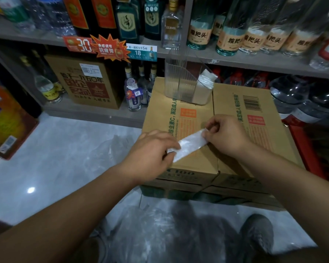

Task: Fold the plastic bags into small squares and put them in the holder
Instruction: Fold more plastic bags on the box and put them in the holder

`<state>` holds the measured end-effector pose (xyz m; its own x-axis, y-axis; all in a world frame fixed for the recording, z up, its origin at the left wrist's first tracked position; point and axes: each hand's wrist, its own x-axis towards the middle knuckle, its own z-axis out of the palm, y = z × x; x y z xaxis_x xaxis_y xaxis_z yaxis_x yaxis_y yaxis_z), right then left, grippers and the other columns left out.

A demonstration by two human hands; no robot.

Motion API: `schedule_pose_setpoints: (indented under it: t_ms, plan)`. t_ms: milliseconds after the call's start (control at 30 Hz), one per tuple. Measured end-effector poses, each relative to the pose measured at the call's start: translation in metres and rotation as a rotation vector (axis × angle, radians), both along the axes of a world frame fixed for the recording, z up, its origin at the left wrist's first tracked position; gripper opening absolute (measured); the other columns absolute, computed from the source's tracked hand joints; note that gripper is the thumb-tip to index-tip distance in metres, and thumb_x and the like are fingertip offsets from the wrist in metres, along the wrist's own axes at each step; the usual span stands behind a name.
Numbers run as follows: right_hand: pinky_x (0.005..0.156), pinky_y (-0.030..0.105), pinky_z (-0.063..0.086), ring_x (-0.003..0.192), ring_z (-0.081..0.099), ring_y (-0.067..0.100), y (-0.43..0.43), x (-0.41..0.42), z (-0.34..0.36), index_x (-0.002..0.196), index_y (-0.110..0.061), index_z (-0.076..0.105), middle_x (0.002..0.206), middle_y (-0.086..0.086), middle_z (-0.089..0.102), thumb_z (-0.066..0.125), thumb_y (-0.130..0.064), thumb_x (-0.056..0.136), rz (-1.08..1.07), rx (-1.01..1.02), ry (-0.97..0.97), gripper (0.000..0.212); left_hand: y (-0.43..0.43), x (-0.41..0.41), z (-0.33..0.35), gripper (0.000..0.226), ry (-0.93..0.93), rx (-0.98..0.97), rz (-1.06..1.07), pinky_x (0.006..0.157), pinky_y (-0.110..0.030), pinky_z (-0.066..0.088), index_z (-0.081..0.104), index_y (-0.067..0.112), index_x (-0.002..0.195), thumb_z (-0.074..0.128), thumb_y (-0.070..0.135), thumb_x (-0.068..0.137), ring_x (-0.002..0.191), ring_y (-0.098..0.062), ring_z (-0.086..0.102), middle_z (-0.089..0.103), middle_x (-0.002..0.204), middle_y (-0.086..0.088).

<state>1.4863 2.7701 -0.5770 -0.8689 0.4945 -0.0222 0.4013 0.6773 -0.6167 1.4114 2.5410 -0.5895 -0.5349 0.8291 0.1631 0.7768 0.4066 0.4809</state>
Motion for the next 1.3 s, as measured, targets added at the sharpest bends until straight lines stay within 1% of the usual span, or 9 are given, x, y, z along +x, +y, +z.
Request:
schedule_pose_setpoints:
  t_ms: [133,367,467,600,733,833,933,1167,1300]
  plan:
    - [0.064,0.028,0.048,0.071,0.061,0.012,0.0,0.007,0.0,0.075,-0.031,0.061,0.073,-0.007,0.063,0.078,-0.022,0.083,-0.022,0.024,0.037,0.022,-0.006,-0.002,-0.001,0.029,0.042,-0.059,-0.016,0.093,-0.025,0.024,0.07,0.033,0.124,0.062,0.035,0.096,0.116,-0.008,0.043,0.056,0.119,0.016]
    - [0.072,0.031,0.044,0.087,0.057,0.018,-0.005,0.014,0.003,0.093,-0.018,0.067,0.096,-0.001,0.059,0.075,-0.024,0.087,0.041,0.222,0.133,0.012,-0.011,-0.008,-0.004,0.037,-0.067,-0.059,-0.028,0.097,-0.026,0.023,0.067,0.035,0.127,0.064,0.04,0.091,0.115,-0.006,0.042,0.051,0.113,0.016]
    - [0.08,0.035,0.049,0.091,0.056,0.015,-0.021,0.025,0.012,0.094,-0.019,0.068,0.098,-0.005,0.058,0.07,-0.019,0.089,0.225,0.246,0.17,0.006,-0.011,-0.01,-0.003,0.035,-0.128,-0.061,-0.032,0.099,-0.02,0.018,0.066,0.036,0.127,0.069,0.036,0.093,0.118,-0.003,0.041,0.05,0.113,0.019]
    - [0.09,0.038,0.05,0.102,0.056,0.013,-0.036,0.038,0.007,0.098,-0.024,0.071,0.103,-0.008,0.064,0.08,-0.033,0.081,0.512,0.164,0.056,0.021,-0.009,-0.009,-0.004,0.033,-0.151,-0.055,-0.017,0.105,-0.023,0.017,0.068,0.036,0.124,0.071,0.032,0.092,0.122,-0.003,0.043,0.053,0.113,0.019]
    - [0.094,0.037,0.048,0.109,0.052,0.012,-0.036,0.043,0.002,0.103,-0.027,0.071,0.108,-0.012,0.062,0.075,-0.054,0.075,0.536,0.157,0.0,0.039,-0.008,-0.007,-0.007,0.023,-0.166,0.023,-0.003,0.112,-0.04,0.03,0.073,0.035,0.111,0.073,0.036,0.088,0.11,0.0,0.053,0.061,0.103,0.019]
    - [0.094,0.038,0.048,0.109,0.053,0.012,-0.037,0.043,0.002,0.104,-0.029,0.069,0.109,-0.013,0.061,0.066,-0.064,0.073,0.538,0.188,-0.003,0.047,-0.008,-0.005,-0.007,0.021,-0.188,0.103,-0.008,0.097,-0.049,0.046,0.076,0.035,0.096,0.07,0.048,0.08,0.089,0.005,0.058,0.064,0.089,0.02]
    - [0.092,0.039,0.049,0.109,0.054,0.013,-0.037,0.045,0.001,0.105,-0.03,0.067,0.111,-0.013,0.059,0.063,-0.067,0.074,0.551,0.218,0.003,0.048,-0.006,-0.003,-0.007,0.024,-0.206,0.137,-0.014,0.09,-0.05,0.05,0.076,0.036,0.091,0.065,0.055,0.082,0.086,-0.001,0.061,0.064,0.085,0.017]
    - [0.082,0.041,0.051,0.096,0.056,0.015,-0.037,0.043,0.0,0.1,-0.026,0.064,0.1,-0.009,0.062,0.058,-0.044,0.09,0.508,0.249,0.074,0.022,-0.001,0.001,-0.005,0.009,-0.345,0.276,-0.007,0.105,-0.045,0.046,0.076,0.03,0.095,0.073,0.035,0.09,0.121,-0.009,0.053,0.06,0.115,0.02]
    - [0.079,0.042,0.051,0.089,0.059,0.016,-0.037,0.043,0.0,0.097,-0.025,0.065,0.093,-0.007,0.065,0.056,-0.034,0.093,0.487,0.173,0.114,0.013,0.0,0.0,-0.002,0.048,-0.348,0.259,-0.05,0.114,-0.045,0.039,0.063,0.038,0.123,0.075,0.048,0.078,0.136,-0.009,0.046,0.054,0.138,0.019]
